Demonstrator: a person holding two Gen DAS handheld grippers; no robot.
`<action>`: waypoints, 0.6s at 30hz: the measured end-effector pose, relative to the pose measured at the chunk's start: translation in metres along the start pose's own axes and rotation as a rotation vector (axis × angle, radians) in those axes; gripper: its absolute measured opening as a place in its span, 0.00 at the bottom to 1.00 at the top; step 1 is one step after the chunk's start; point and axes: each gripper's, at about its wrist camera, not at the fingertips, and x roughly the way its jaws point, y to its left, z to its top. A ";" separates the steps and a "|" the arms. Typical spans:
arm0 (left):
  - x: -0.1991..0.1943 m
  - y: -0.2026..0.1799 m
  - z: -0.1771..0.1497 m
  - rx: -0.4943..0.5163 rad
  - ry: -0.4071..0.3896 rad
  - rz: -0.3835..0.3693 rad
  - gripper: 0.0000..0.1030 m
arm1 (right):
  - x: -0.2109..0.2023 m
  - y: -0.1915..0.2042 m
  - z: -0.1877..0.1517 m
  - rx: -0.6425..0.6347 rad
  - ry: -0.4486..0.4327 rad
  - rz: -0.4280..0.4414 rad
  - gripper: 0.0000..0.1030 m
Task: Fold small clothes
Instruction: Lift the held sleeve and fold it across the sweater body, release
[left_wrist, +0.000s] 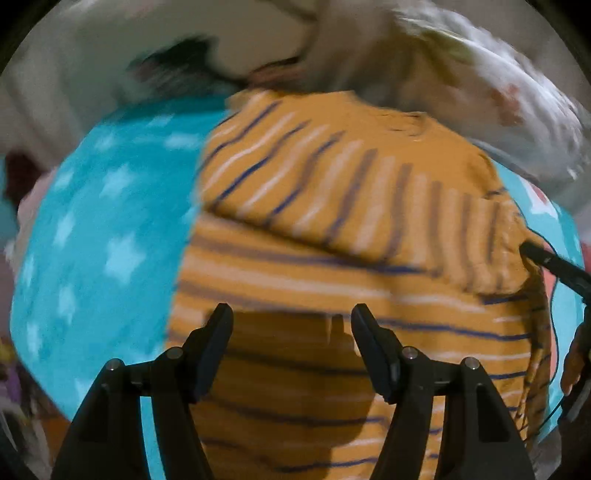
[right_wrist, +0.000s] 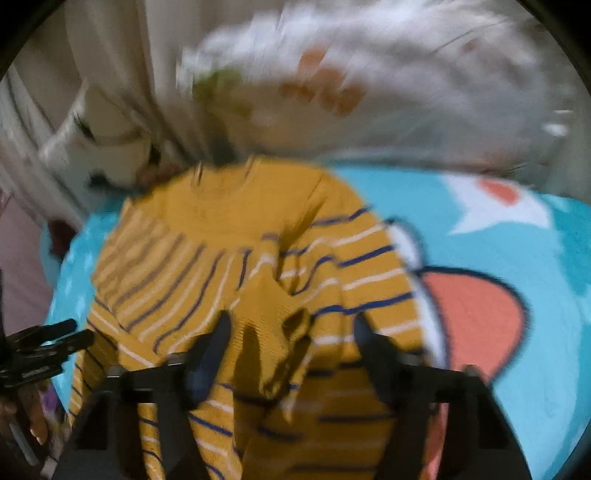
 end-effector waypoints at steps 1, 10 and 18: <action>-0.002 0.013 -0.004 -0.038 0.001 0.002 0.64 | 0.012 0.002 0.003 -0.013 0.061 0.025 0.18; 0.000 0.090 -0.031 -0.258 0.011 0.055 0.64 | 0.024 -0.011 0.048 -0.054 0.037 -0.102 0.08; -0.007 0.091 -0.044 -0.267 0.029 0.038 0.64 | -0.010 -0.039 0.029 0.055 -0.007 -0.053 0.39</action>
